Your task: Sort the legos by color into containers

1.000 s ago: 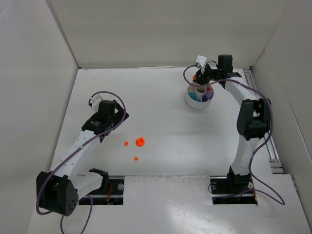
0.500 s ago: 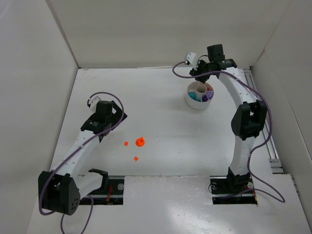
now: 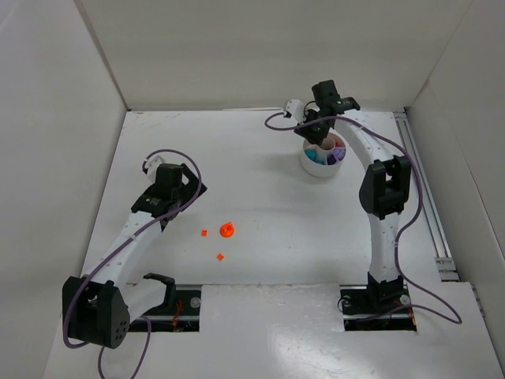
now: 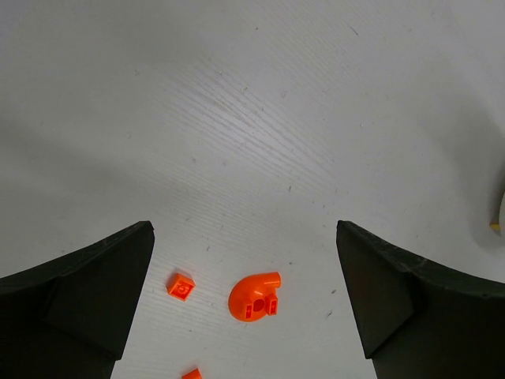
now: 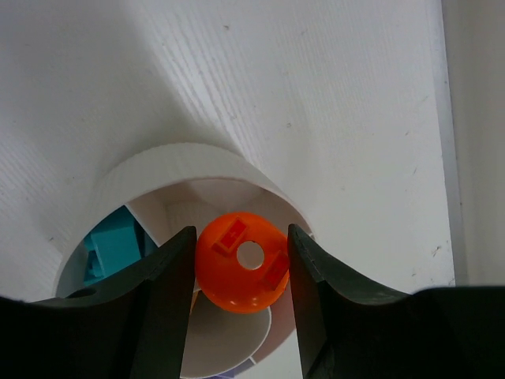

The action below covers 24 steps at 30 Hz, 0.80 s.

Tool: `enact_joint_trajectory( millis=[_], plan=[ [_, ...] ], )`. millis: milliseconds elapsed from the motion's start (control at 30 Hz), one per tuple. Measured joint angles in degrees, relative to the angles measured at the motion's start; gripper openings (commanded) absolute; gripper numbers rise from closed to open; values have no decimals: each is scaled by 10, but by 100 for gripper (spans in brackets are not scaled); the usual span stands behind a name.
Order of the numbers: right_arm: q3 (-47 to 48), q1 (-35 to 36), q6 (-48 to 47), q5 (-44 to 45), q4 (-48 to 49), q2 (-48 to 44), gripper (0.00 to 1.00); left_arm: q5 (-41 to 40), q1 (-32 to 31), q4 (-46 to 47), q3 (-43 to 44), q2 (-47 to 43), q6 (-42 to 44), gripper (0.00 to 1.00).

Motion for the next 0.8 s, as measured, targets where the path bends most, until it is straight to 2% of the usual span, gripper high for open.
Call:
enact_joint_trajectory(
  millis=[433,667,800],
  plan=[
    [28,4,17,25,-5,18,45,1,0,2,-4,0,1,100],
    [33,4,19,25,-6,19,66,1,0,3,-4,0,2,100],
    [35,5,21,25,-6,19,68,1,0,3,-4,0,2,100]
  ],
)
